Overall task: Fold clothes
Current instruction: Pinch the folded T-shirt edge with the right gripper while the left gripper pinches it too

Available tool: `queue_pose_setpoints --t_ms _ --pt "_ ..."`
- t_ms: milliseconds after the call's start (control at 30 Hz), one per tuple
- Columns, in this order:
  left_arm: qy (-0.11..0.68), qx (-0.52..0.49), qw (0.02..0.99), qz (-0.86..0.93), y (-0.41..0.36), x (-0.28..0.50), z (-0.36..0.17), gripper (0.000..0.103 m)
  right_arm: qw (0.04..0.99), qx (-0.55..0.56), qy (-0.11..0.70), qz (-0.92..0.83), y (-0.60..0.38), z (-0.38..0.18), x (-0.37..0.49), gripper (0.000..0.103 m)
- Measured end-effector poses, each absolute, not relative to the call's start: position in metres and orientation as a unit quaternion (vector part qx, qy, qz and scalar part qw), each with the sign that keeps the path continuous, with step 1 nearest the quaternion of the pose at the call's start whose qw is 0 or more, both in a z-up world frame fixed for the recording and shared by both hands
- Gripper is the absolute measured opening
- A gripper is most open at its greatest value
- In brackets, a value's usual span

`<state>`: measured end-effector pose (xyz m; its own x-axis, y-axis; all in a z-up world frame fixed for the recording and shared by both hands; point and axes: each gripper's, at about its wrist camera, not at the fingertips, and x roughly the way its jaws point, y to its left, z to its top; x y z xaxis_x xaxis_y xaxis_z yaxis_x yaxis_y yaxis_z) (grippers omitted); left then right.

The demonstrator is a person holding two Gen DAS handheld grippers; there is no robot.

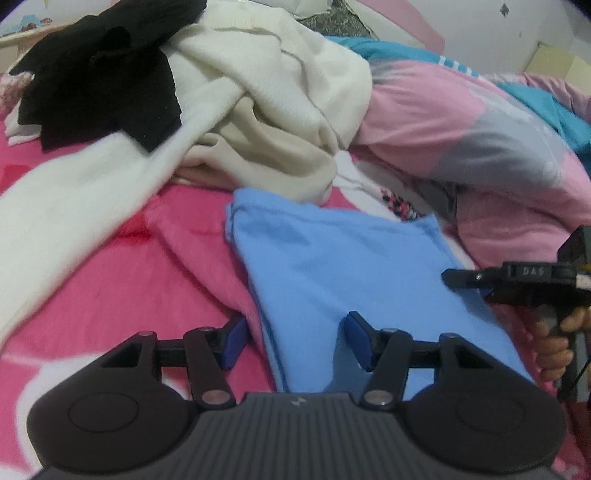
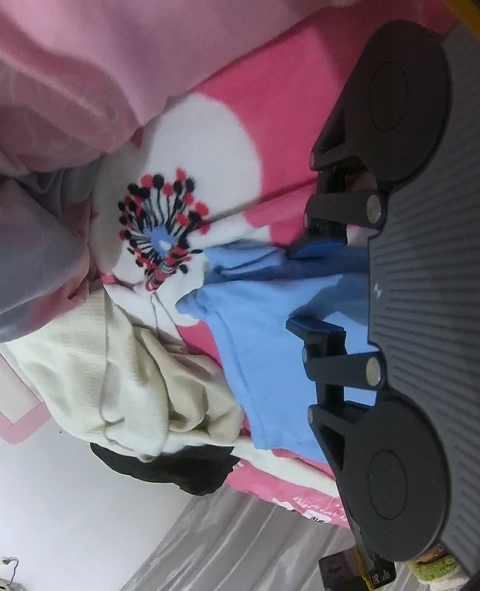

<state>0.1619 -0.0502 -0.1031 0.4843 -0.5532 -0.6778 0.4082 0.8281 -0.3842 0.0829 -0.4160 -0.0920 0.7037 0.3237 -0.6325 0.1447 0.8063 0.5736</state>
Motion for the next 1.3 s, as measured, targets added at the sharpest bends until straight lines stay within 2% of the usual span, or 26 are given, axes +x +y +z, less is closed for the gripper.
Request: queue_pose_setpoints --t_ms 233,333,433,533,800,1067,1300 --pt "0.412 -0.107 0.853 -0.304 -0.052 0.184 -0.109 0.061 0.874 0.315 0.362 0.077 -0.418 -0.103 0.114 0.035" --pt "0.405 -0.12 0.854 -0.305 -0.043 0.178 -0.108 0.049 0.869 0.327 0.358 0.094 -0.421 -0.105 0.112 0.034" --pt "0.39 -0.13 0.85 -0.329 -0.031 0.168 -0.105 0.044 0.865 0.339 0.355 0.111 -0.423 -0.107 0.11 0.032" --pt "0.372 -0.132 0.853 -0.341 -0.029 0.166 -0.103 0.044 0.859 0.35 0.351 0.127 -0.425 -0.108 0.107 0.032" --pt "0.393 -0.146 0.845 -0.332 -0.037 0.19 -0.11 0.044 0.855 0.366 0.344 0.131 -0.424 -0.112 0.111 0.033" --pt "0.354 -0.052 0.863 -0.356 -0.054 0.142 -0.076 0.044 0.852 0.375 0.341 0.13 -0.428 -0.115 0.106 0.03" --pt "0.383 -0.031 0.868 -0.313 -0.069 0.158 -0.097 0.045 0.853 0.377 0.337 0.131 -0.428 -0.116 0.105 0.03"
